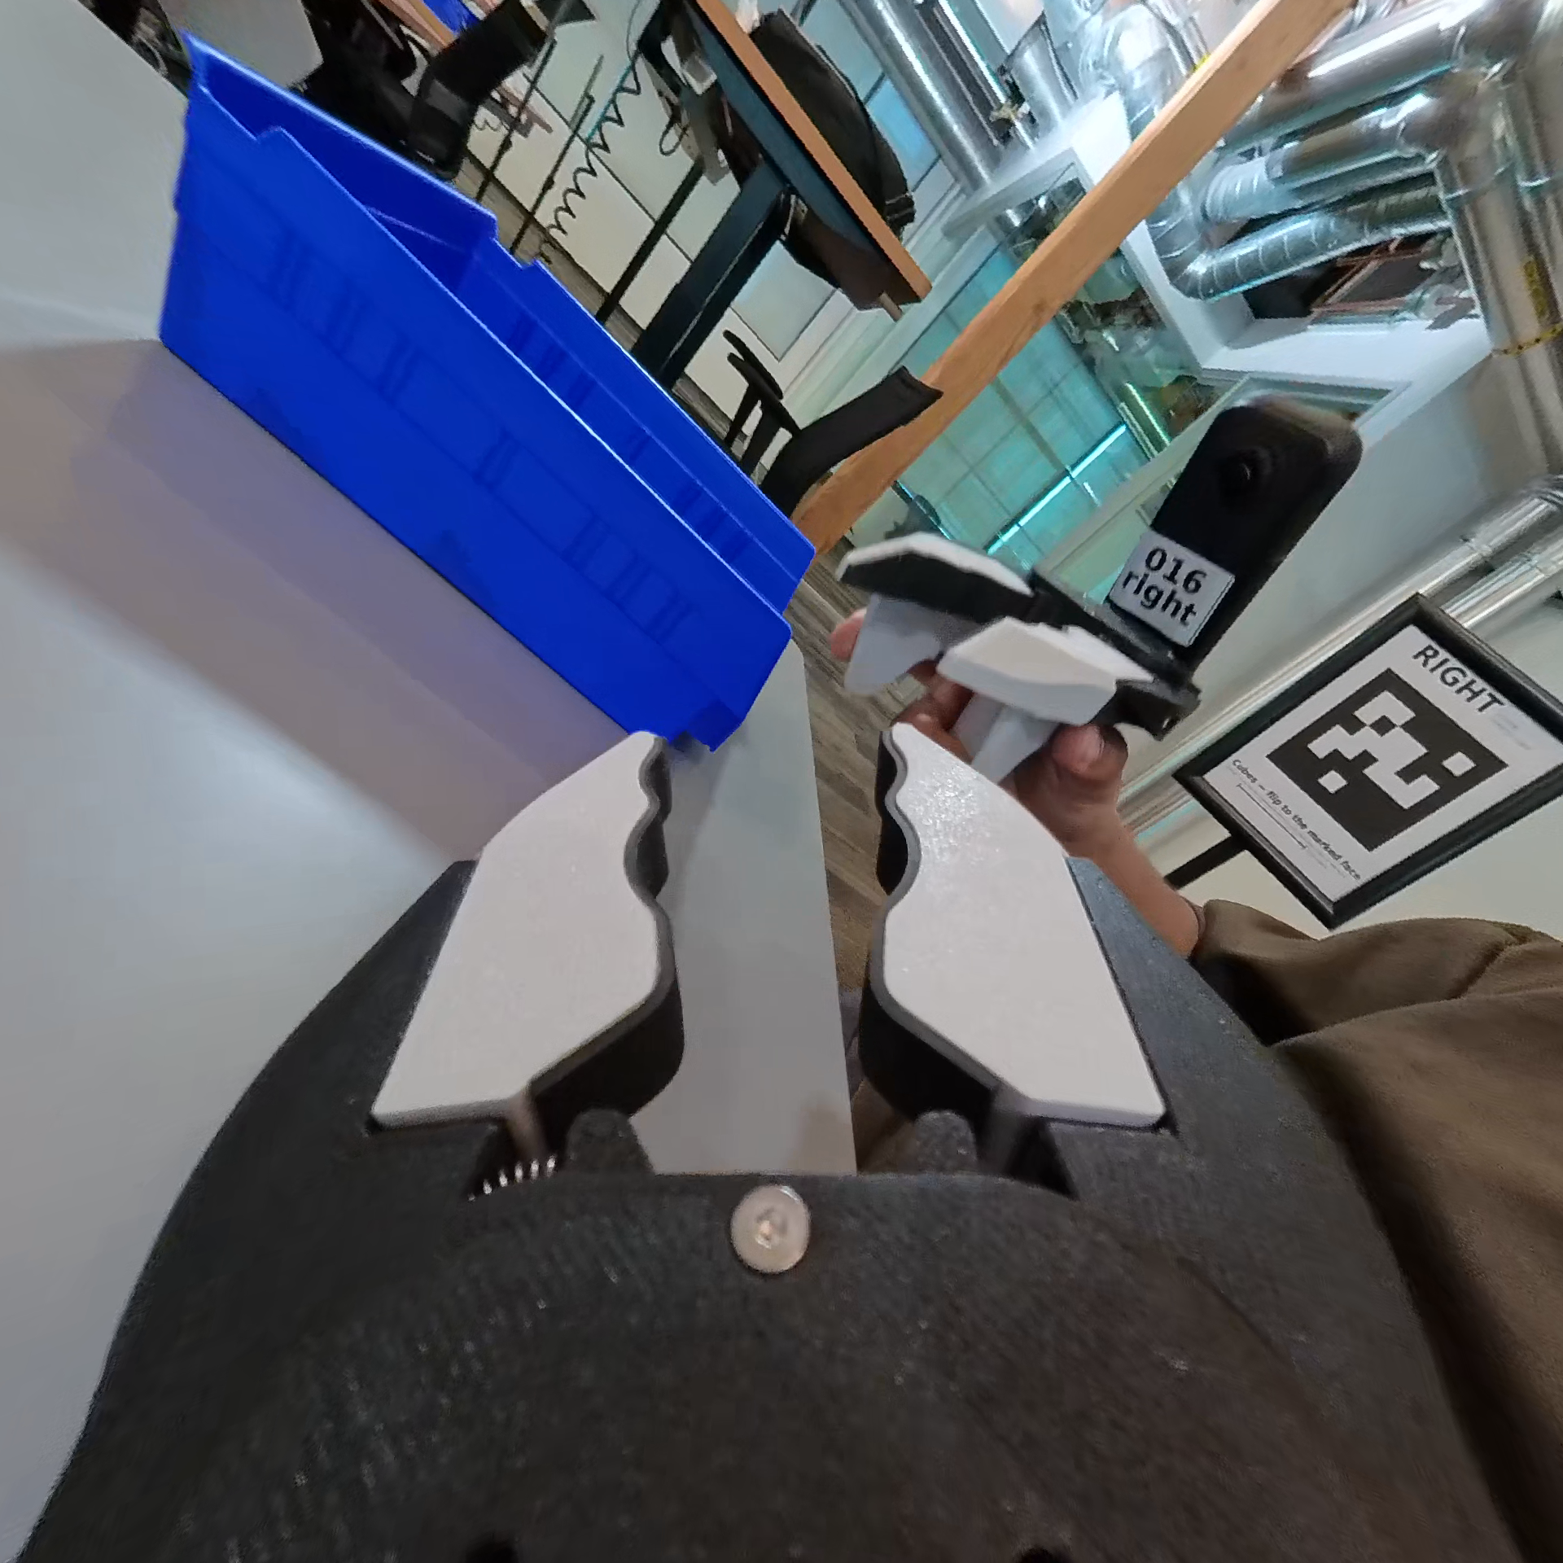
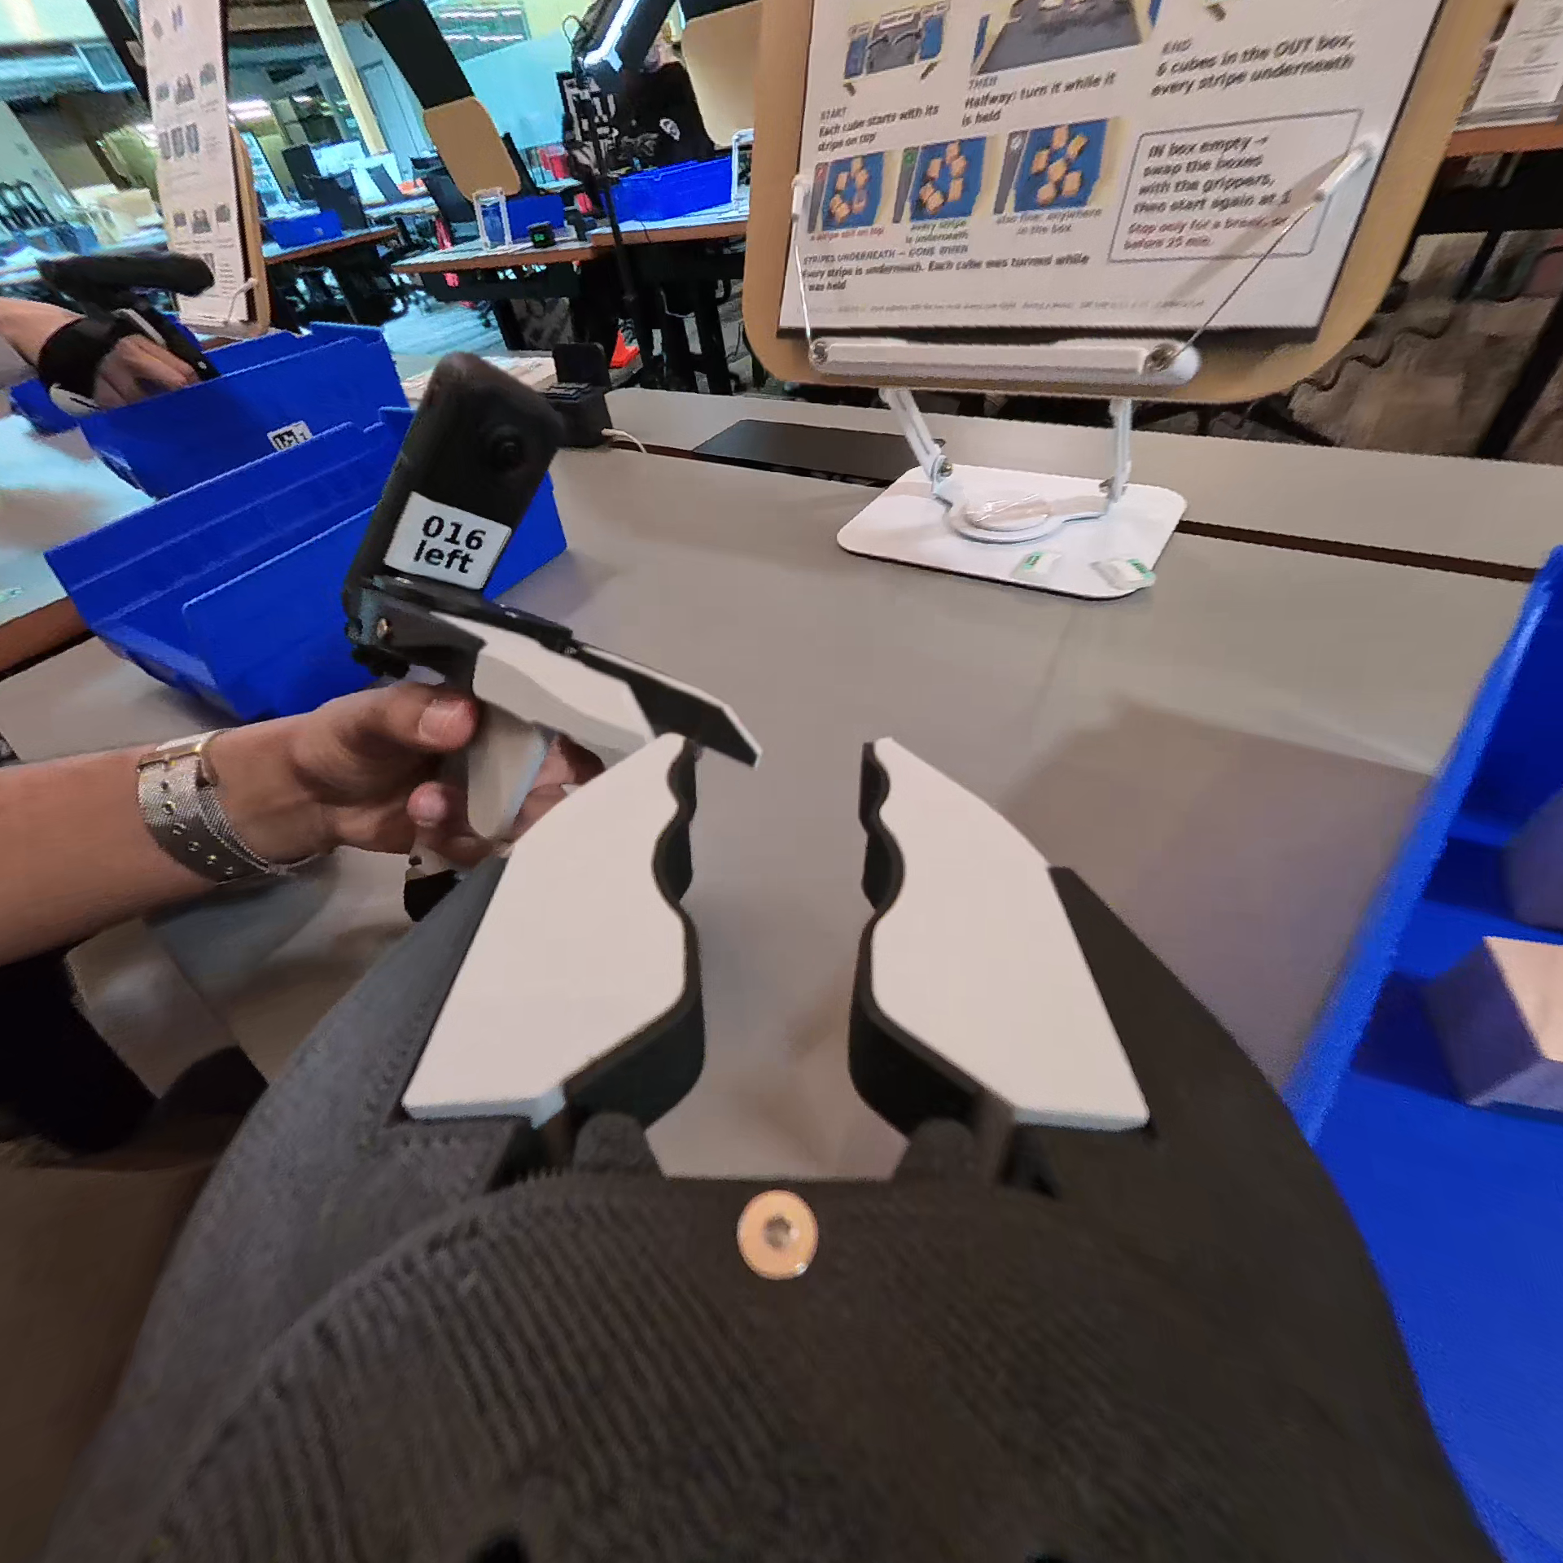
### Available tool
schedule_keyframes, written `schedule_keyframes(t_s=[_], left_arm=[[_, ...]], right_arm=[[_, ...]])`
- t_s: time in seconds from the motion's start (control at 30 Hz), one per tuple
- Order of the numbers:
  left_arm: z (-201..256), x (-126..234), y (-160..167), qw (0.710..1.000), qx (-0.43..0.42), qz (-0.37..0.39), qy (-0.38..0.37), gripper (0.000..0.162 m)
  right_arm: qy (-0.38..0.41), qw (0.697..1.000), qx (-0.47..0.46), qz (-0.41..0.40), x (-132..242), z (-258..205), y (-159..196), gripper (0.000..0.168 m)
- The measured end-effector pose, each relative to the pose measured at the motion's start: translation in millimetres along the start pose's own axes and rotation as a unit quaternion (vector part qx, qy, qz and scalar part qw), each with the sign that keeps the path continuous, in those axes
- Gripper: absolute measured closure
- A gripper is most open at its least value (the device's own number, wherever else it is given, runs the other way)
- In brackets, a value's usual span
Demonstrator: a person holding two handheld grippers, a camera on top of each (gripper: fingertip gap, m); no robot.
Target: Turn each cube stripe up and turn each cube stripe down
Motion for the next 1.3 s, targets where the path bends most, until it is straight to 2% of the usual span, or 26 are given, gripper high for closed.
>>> schedule_keyframes(t_s=[0.17, 0.37, 0.43, 0.57, 0.67, 0.73, 0.83, 0.9, 1.03, 1.13, 1.2, 1.3], left_arm=[[-8, 11, -13, 0.998, -0.011, 0.041, -0.035, 0.116], [-17, 37, -33, 0.987, -0.037, 0.105, -0.115, 0.111], [-12, 55, -54, 0.975, -0.072, 0.155, -0.143, 0.116], [18, 129, -124, 0.923, -0.139, 0.298, -0.202, 0.116], [33, 196, -160, 0.890, -0.140, 0.331, -0.279, 0.103], [36, 244, -172, 0.867, -0.140, 0.324, -0.353, 0.093], [37, 323, -176, 0.795, -0.156, 0.323, -0.489, 0.081], [41, 368, -173, 0.765, -0.146, 0.327, -0.536, 0.078], [57, 432, -165, 0.742, -0.104, 0.393, -0.533, 0.080], [59, 461, -156, 0.721, -0.088, 0.416, -0.547, 0.085], [57, 465, -153, 0.726, -0.080, 0.425, -0.535, 0.089], [49, 460, -152, 0.750, -0.062, 0.415, -0.511, 0.088]], right_arm=[[-0.041, 0.999, -0.018, 0.001, -8, -15, 19, 0.128], [-0.069, 0.992, 0.085, -0.064, -22, -30, 59, 0.124], [-0.072, 0.987, 0.125, -0.076, -26, -32, 65, 0.125], [-0.082, 0.979, 0.159, -0.093, -31, -31, 76, 0.126], [-0.089, 0.980, 0.155, -0.092, -36, -31, 76, 0.128], [-0.093, 0.980, 0.151, -0.092, -39, -31, 77, 0.129], [-0.094, 0.978, 0.157, -0.102, -43, -33, 81, 0.132], [-0.090, 0.974, 0.177, -0.108, -44, -34, 83, 0.133], [-0.085, 0.966, 0.218, -0.111, -44, -37, 86, 0.134], [-0.086, 0.964, 0.225, -0.116, -45, -39, 89, 0.135], [-0.084, 0.961, 0.231, -0.125, -47, -39, 94, 0.136], [-0.080, 0.958, 0.242, -0.135, -48, -37, 98, 0.137]])
Point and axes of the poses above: each gripper's, where its closed fingertips meet, x back along the fingers, y out of its underside, z = x × y across the jaws, the point moved 4 cm from there along x, back along the fingers, and after that the axes turned 7 degrees about z, right-handed, at the moved point
